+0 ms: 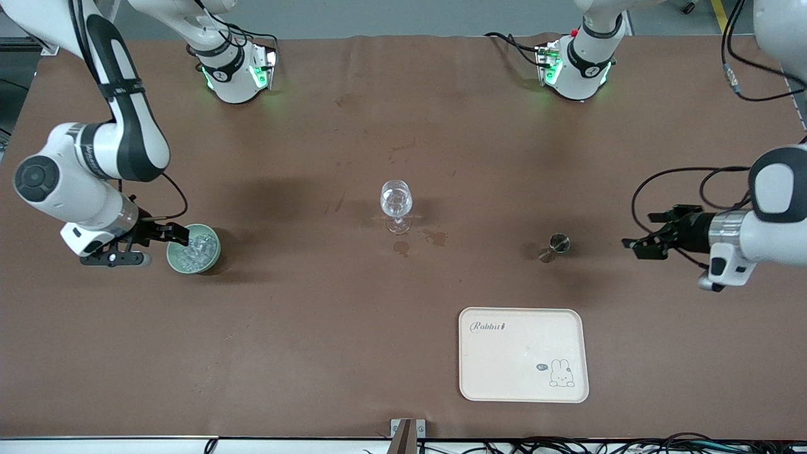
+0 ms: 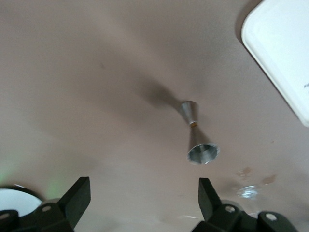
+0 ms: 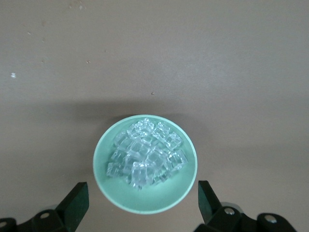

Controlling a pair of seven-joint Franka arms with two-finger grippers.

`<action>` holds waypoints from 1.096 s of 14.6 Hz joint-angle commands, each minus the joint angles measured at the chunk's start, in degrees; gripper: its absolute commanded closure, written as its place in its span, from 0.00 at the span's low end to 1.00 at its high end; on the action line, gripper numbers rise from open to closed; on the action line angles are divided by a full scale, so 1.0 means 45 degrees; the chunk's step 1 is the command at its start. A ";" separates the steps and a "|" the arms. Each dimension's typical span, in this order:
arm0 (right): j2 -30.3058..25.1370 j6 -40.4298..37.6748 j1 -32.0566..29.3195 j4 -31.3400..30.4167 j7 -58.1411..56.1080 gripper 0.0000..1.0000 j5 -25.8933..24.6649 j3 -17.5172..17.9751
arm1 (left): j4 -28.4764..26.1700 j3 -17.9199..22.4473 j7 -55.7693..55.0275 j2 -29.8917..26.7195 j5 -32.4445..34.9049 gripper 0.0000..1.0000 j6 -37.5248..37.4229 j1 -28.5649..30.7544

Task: Pour wine and add ice with both arms
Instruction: 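Grasp an ice cube with the right gripper while the left gripper grasps the jigger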

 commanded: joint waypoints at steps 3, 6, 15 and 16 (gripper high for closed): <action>0.0355 0.1998 -0.0043 -0.1254 -0.0344 0.13 0.0188 0.0040 | 0.0347 -0.0039 -0.1020 0.1986 -0.2710 0.09 0.0350 0.0618; 0.0629 0.2328 -0.0004 -0.1409 -0.0344 0.33 0.0188 0.0060 | 0.0289 -0.0039 -0.1078 0.3003 -0.4311 0.13 0.0663 0.0893; 0.1001 0.3032 0.0035 -0.1800 -0.0344 0.46 0.0207 0.0137 | -0.1059 -0.0059 -0.1684 0.3610 -0.6641 0.21 0.1718 0.0659; 0.1001 0.3053 0.0035 -0.1839 -0.0344 0.49 0.0207 0.0157 | -0.1059 -0.0059 -0.1684 0.3649 -0.6699 0.21 0.1718 0.0659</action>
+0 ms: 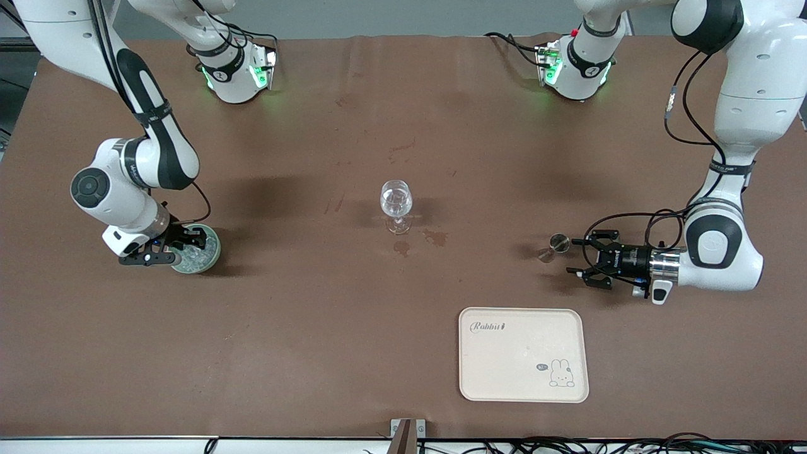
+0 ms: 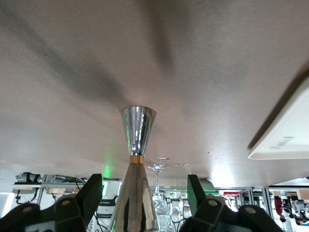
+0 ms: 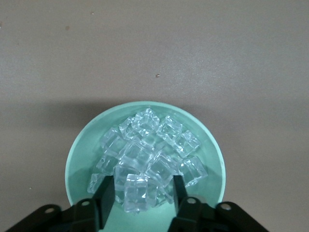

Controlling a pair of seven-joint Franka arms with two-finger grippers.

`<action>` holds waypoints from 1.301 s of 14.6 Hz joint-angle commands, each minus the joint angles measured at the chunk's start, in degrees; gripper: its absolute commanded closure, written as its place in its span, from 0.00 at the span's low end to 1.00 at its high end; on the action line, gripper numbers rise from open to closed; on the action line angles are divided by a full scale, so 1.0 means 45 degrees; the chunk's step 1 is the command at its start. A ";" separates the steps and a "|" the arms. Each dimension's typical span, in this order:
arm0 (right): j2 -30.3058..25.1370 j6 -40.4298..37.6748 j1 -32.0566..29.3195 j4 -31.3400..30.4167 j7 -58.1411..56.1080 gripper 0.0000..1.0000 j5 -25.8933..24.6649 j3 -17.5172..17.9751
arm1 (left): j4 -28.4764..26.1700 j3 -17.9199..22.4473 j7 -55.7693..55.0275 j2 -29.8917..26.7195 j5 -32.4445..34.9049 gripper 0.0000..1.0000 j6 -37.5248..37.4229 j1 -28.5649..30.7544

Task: Pour wine and add ice with both arms
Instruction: 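Grasp an ice cube with the right gripper while the left gripper grasps the jigger, then lift the ice cube with the right gripper while the left gripper lifts the jigger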

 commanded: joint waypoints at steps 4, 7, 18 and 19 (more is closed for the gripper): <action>-0.0109 0.0412 0.0019 -0.0477 -0.0226 0.55 0.0207 0.0120 | -0.0246 -0.0119 -0.0132 0.0229 -0.0486 0.27 0.0148 -0.0030; -0.0109 0.0413 0.0019 -0.0497 -0.0226 0.56 0.0207 0.0120 | -0.0265 -0.0138 0.0005 0.0346 -0.0583 0.31 0.0148 -0.0030; 0.0067 0.0803 0.0077 -0.0614 -0.0226 0.64 0.0207 0.0120 | -0.0402 -0.0177 0.0531 0.0503 -0.1131 0.52 0.0324 -0.0401; 0.0086 0.0803 0.0077 -0.0634 -0.0226 0.64 0.0207 0.0120 | -0.0422 -0.0177 0.0745 0.0522 -0.1131 0.53 0.0324 -0.0382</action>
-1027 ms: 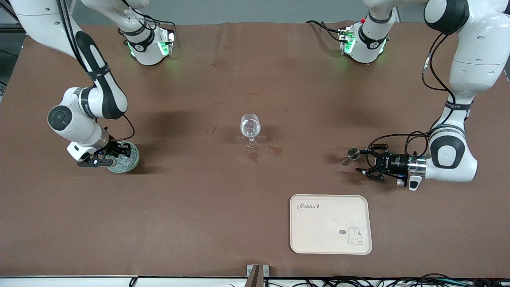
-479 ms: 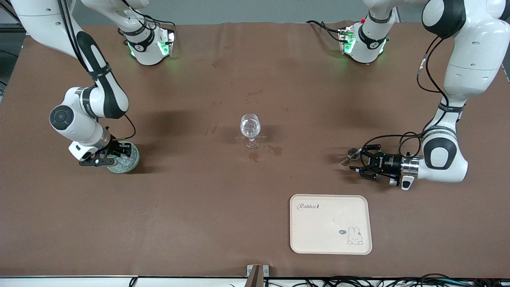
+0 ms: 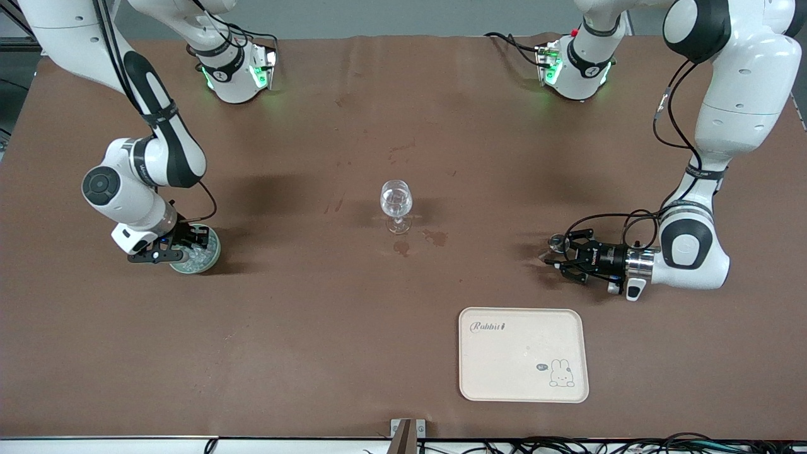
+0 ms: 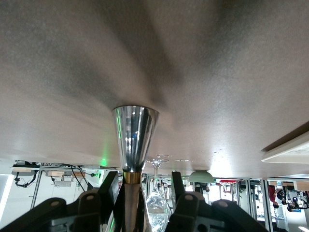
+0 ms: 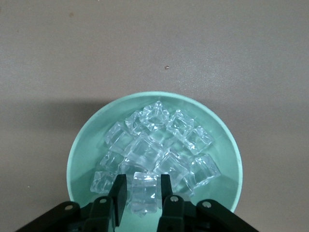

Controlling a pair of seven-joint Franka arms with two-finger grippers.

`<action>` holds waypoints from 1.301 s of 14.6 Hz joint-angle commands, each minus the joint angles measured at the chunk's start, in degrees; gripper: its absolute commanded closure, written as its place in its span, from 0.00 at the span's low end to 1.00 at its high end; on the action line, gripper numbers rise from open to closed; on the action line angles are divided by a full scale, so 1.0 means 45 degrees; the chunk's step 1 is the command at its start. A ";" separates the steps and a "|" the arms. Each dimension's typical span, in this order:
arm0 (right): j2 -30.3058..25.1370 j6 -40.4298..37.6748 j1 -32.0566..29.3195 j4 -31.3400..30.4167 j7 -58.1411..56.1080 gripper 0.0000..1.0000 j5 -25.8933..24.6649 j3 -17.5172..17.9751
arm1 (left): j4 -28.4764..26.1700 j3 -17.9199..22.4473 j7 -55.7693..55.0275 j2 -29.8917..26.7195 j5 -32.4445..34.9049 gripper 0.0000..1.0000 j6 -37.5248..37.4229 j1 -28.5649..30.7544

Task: Pour wine and add ice with both arms
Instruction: 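Lift the ice cube with the right gripper while the left gripper lifts the jigger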

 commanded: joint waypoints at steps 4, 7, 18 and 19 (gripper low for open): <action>-0.0035 0.0285 0.0016 -0.0275 -0.0211 0.64 0.0207 0.0033 | -0.0170 0.0012 0.0612 0.0030 -0.0269 0.62 0.0160 0.0092; 0.0004 0.0265 0.0016 -0.0255 -0.0153 0.75 0.0207 0.0033 | -0.0170 0.0012 0.0612 0.0010 -0.0269 0.83 0.0141 0.0112; -0.0852 -0.4394 -0.0023 0.2261 0.0217 0.95 0.0343 0.0150 | 0.1313 -0.2542 -0.1807 -0.1063 -0.0327 1.00 0.0159 0.0112; -0.1397 -0.5350 -0.0004 0.2690 0.0683 0.96 0.0576 0.0150 | 0.1315 -0.2760 -0.1945 -0.1238 -0.0327 1.00 0.0373 0.0034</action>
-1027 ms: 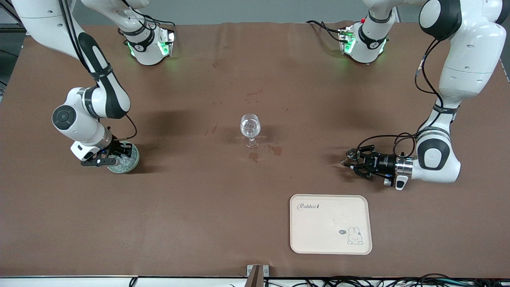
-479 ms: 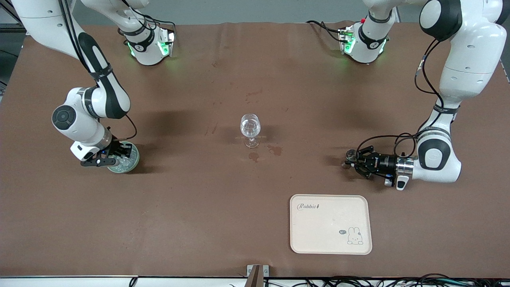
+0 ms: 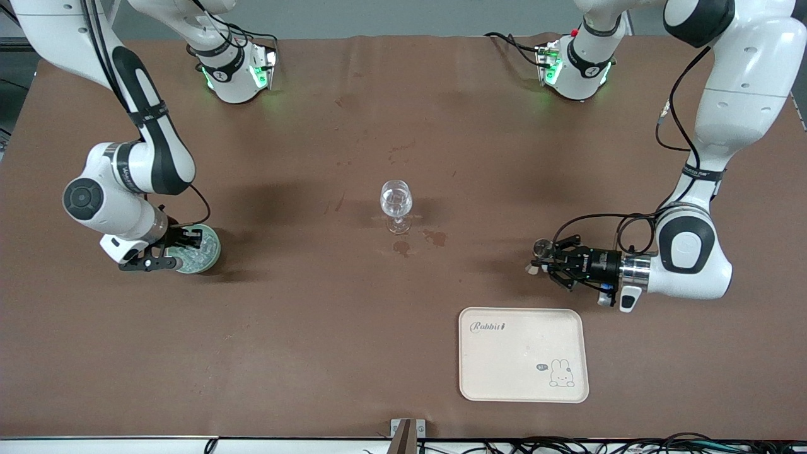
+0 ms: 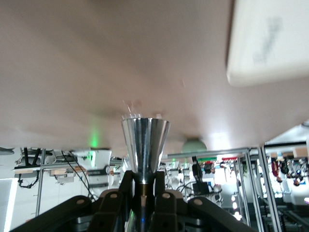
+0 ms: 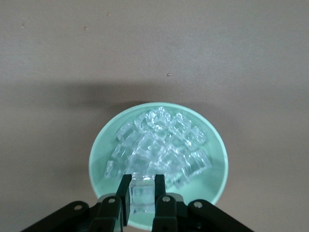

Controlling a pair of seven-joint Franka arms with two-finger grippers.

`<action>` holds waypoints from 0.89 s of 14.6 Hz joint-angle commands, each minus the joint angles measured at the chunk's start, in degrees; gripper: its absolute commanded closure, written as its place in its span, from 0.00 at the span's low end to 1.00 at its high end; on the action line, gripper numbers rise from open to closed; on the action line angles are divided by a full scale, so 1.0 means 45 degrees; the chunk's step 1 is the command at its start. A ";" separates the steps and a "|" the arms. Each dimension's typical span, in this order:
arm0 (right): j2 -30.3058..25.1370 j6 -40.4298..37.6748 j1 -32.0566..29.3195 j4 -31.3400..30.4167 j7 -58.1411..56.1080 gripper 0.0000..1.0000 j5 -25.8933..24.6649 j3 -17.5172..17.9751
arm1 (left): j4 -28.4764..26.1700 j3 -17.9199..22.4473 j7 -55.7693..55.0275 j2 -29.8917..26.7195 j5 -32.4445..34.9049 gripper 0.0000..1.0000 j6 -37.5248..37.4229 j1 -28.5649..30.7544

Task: Pour wine and add ice with both arms
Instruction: 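Lift the ice cube with the right gripper while the left gripper lifts the jigger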

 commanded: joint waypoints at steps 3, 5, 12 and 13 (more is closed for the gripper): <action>-0.2144 -0.4014 0.0008 0.2118 0.2041 0.98 0.0529 0.0053 | -0.0010 -0.0973 -0.1098 -0.0666 0.0024 1.00 0.0983 -0.0621; -0.2731 -0.5013 -0.0109 0.2998 0.2161 0.98 0.0510 0.0053 | -0.0050 -0.0975 -0.2148 -0.1095 0.0044 1.00 0.1646 -0.1538; -0.3573 -1.0421 -0.1788 0.7352 0.1966 0.98 0.0354 0.0971 | 0.0067 -0.0936 -0.6308 -0.2501 0.3358 1.00 0.2879 -0.4195; -0.3632 -1.0872 -0.1789 0.7783 0.1966 0.98 0.0354 0.0952 | 0.0106 -0.0955 -0.7049 -0.2561 0.4003 1.00 0.2899 -0.4528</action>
